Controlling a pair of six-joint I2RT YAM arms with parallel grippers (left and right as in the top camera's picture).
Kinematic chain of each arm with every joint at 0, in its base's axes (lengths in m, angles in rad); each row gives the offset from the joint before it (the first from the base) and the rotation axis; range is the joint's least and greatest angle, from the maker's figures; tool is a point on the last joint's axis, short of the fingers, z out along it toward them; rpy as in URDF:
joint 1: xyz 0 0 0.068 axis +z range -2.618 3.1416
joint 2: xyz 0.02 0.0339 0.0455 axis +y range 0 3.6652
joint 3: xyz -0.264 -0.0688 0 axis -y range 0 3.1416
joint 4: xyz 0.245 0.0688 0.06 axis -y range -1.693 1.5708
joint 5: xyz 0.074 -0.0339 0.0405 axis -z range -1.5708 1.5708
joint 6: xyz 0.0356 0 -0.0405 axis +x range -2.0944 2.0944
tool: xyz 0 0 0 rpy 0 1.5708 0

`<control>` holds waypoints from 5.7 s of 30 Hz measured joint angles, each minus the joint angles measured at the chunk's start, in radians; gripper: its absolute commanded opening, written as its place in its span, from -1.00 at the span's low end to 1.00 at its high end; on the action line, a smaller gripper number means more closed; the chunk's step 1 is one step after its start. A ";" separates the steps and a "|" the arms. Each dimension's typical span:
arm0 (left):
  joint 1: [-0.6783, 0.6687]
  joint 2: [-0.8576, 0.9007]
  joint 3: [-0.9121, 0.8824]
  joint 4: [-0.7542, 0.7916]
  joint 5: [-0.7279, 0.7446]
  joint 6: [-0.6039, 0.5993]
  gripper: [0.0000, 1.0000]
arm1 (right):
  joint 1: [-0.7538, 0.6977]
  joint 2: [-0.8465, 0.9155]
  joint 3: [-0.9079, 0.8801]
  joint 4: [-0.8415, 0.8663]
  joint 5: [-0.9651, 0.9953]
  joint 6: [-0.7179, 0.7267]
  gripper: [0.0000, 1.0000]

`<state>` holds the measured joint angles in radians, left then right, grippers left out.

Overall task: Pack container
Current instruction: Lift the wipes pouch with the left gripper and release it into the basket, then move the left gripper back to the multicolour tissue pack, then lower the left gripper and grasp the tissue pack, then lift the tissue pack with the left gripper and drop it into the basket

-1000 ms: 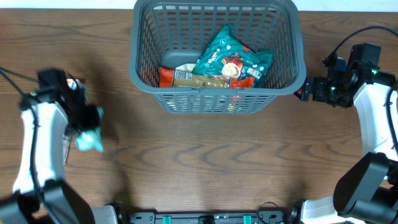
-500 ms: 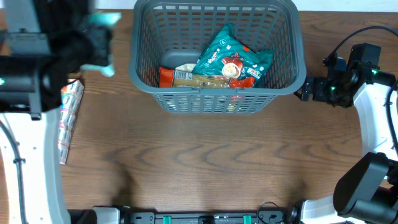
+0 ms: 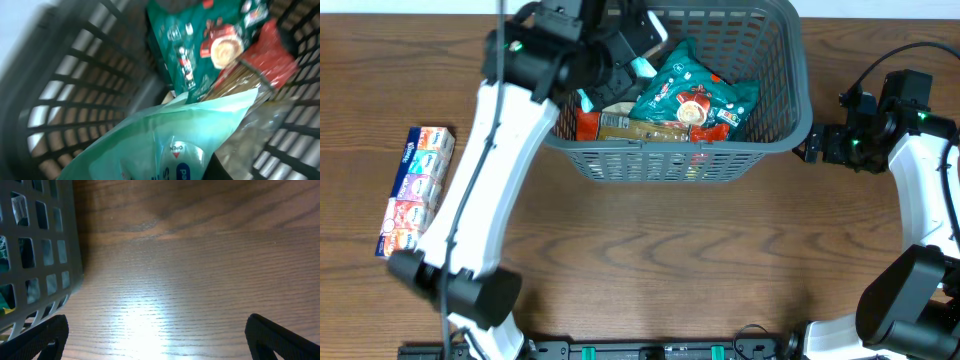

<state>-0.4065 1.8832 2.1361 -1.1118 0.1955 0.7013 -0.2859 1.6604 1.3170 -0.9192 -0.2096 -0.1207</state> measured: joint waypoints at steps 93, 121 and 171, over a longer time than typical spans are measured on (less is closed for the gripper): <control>0.941 0.062 -0.761 0.310 -0.168 -0.116 0.96 | 0.000 0.000 0.000 0.003 0.000 -0.001 0.99; 0.896 0.089 -0.751 0.232 -0.089 -0.283 -0.88 | 0.000 0.000 0.000 -0.019 0.000 -0.001 0.98; 0.002 0.335 0.239 -0.013 0.050 0.104 0.68 | 0.000 0.000 0.000 0.019 0.001 0.000 0.98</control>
<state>-0.4042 2.2177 2.3749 -1.1252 0.2459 0.8051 -0.2859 1.6604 1.3170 -0.8997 -0.2089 -0.1211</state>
